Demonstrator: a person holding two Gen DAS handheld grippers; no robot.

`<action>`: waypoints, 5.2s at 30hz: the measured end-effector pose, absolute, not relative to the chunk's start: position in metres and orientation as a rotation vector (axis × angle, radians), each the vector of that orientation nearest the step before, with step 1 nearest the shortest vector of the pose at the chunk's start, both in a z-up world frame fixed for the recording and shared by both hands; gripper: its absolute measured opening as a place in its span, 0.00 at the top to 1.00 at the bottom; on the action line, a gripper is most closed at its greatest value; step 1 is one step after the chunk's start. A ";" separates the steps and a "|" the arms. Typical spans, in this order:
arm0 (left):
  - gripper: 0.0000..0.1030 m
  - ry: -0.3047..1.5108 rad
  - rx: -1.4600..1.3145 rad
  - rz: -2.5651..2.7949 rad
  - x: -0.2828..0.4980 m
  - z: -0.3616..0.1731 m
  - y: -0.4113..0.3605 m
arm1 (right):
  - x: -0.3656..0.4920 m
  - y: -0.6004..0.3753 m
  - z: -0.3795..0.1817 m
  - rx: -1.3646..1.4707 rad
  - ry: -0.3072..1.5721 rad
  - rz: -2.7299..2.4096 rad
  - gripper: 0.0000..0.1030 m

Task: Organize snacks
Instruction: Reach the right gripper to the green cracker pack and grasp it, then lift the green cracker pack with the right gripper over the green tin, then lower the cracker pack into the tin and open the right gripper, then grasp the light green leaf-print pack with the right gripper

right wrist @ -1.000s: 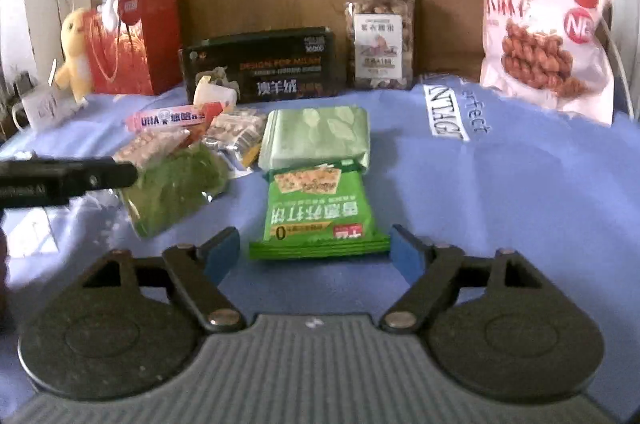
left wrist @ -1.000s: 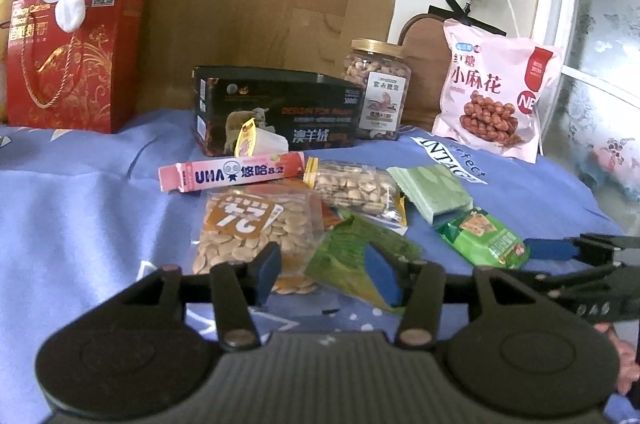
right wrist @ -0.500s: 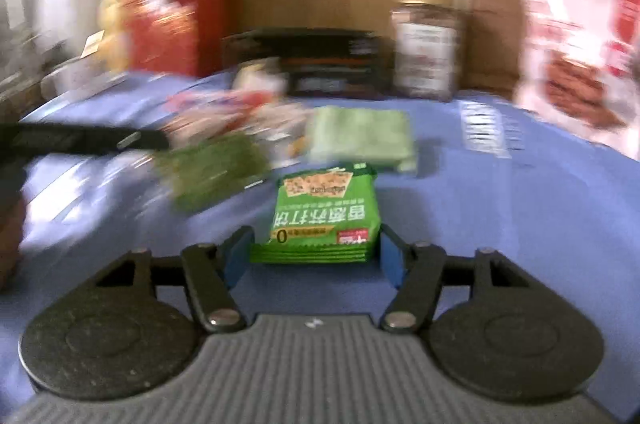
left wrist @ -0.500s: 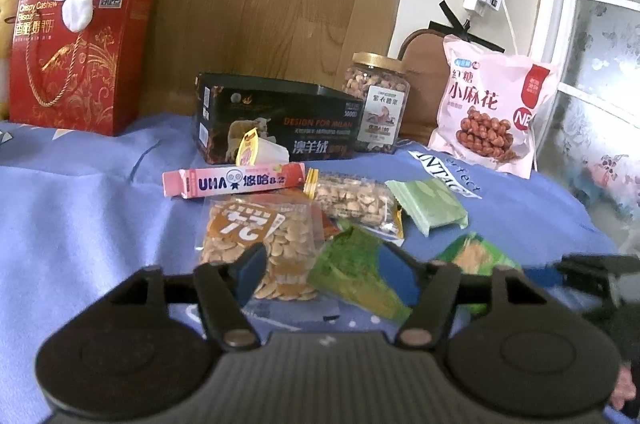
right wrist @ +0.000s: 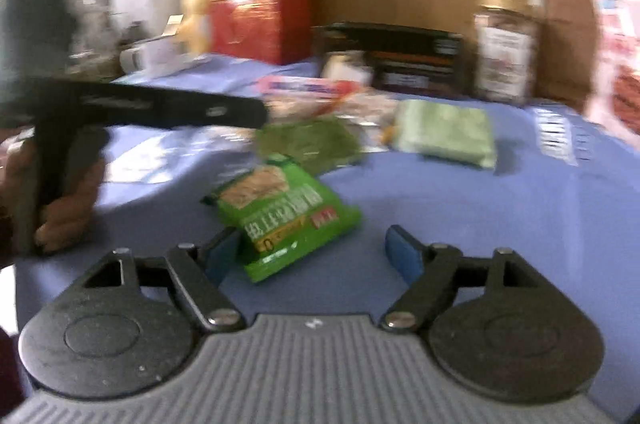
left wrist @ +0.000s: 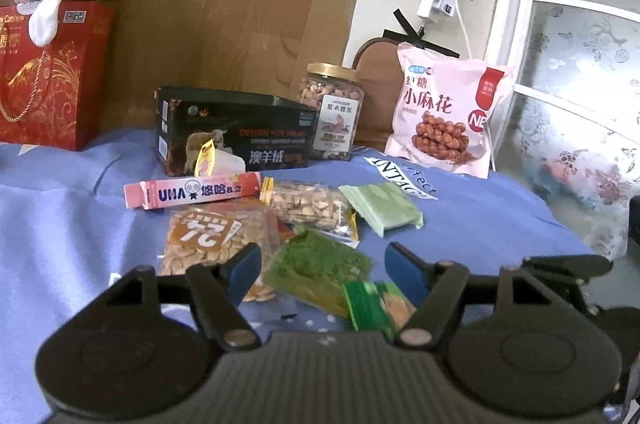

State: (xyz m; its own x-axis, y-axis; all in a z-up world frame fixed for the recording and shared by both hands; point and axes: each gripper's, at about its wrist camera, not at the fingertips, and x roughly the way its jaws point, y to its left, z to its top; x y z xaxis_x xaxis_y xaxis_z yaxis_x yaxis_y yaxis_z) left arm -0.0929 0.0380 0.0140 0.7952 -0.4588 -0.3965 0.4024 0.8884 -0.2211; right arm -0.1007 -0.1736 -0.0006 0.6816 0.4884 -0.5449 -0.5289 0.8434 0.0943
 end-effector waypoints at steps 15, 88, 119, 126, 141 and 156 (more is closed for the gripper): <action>0.51 0.692 -0.176 -0.577 -0.093 0.005 0.015 | -0.103 -0.163 -0.003 -0.106 0.570 0.577 0.43; 0.52 0.387 -0.098 -0.241 0.148 0.067 0.029 | 0.137 -0.085 0.038 -0.184 0.275 0.427 0.56; 0.30 0.372 -0.144 -0.200 0.139 0.068 0.036 | 0.125 -0.109 0.053 -0.087 0.326 0.492 0.42; 0.32 0.396 -0.213 -0.368 0.120 0.088 0.027 | 0.117 -0.174 0.068 0.179 0.466 0.469 0.36; 0.51 0.705 -0.044 -0.535 0.016 0.030 -0.058 | 0.011 -0.239 0.003 0.348 0.788 0.450 0.60; 0.47 0.664 -0.070 -0.547 -0.107 0.027 -0.026 | -0.113 -0.243 0.011 0.305 0.675 0.536 0.34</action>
